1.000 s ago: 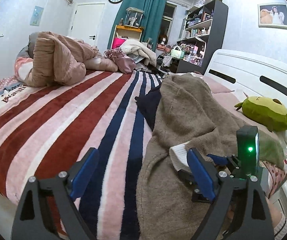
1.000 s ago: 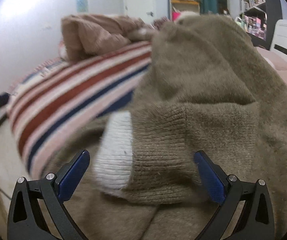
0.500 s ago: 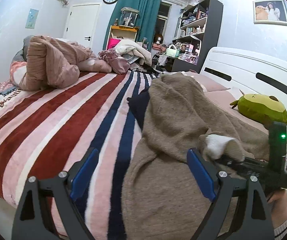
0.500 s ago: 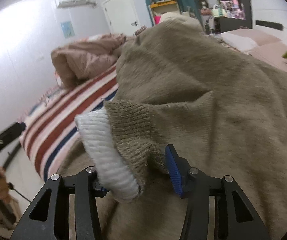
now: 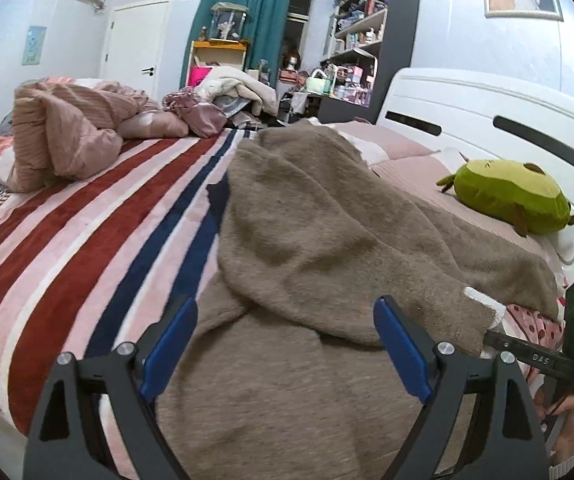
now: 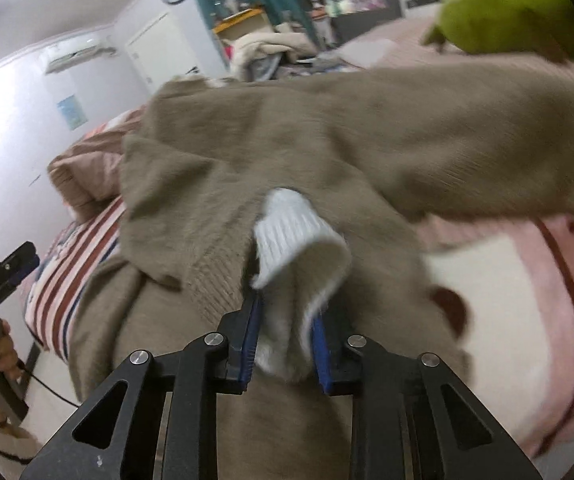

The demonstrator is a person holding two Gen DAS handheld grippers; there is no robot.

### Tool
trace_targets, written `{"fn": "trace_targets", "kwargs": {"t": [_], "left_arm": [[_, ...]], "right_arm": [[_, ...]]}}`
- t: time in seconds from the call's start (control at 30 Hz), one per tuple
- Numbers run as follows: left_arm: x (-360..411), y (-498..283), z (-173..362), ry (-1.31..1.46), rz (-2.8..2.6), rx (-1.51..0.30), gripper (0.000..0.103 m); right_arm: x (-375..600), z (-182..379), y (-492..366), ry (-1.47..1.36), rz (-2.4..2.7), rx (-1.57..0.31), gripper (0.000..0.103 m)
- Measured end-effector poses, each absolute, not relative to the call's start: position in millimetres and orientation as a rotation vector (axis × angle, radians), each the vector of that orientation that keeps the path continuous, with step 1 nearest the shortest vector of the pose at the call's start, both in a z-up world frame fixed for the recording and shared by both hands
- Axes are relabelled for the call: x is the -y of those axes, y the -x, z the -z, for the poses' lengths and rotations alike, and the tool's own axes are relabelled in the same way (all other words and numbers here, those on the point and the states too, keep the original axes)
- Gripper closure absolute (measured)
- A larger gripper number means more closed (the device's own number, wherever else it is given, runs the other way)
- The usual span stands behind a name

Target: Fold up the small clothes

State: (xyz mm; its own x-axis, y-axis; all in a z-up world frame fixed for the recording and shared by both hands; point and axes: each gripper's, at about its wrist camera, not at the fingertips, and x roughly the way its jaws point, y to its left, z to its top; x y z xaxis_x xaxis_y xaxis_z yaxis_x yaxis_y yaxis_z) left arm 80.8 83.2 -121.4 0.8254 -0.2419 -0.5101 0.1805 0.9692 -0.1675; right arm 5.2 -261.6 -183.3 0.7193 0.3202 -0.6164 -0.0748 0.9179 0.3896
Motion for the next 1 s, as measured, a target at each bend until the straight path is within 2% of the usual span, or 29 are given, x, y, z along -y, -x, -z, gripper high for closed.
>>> {"fn": "trace_targets", "kwargs": {"t": [0.17,0.23,0.3,0.43,0.5,0.57,0.67,1.0], "left_arm": [[-67.6,-84.6,116.7,0.104,0.244,-0.551,0.015],[-63.9,-84.8,114.5,0.096,0.245,-0.546,0.015],[-61.2,-84.4,112.0,0.093,0.25,-0.539,0.015],[-55.2,-86.9,109.5,0.075,0.247,-0.538,0.015],[-52.0,-88.4,109.0,0.075,0.25,-0.542,0.015],[-47.8,-89.9,108.1,0.079,0.255,-0.551,0.015],[-42.6,-93.8,105.3,0.078,0.247,-0.564,0.015],[-23.8,-100.7,92.9,0.057,0.232,-0.561,0.015]], "right_arm": [[282.9,172.9,7.5,-0.337,-0.2,-0.696,0.084],[296.3,166.0,11.8,-0.335,-0.174,-0.664,0.079],[313.7,161.2,15.6,-0.346,-0.139,-0.628,0.055],[357.4,163.8,15.3,-0.443,-0.05,-0.592,0.042],[382.0,175.5,14.1,-0.521,0.003,-0.605,0.023],[407.2,193.0,13.3,-0.619,0.075,-0.619,0.016],[434.2,205.2,24.1,-0.731,0.063,-0.52,0.017],[474.4,201.6,15.6,-0.724,0.136,-0.373,0.017]]}}
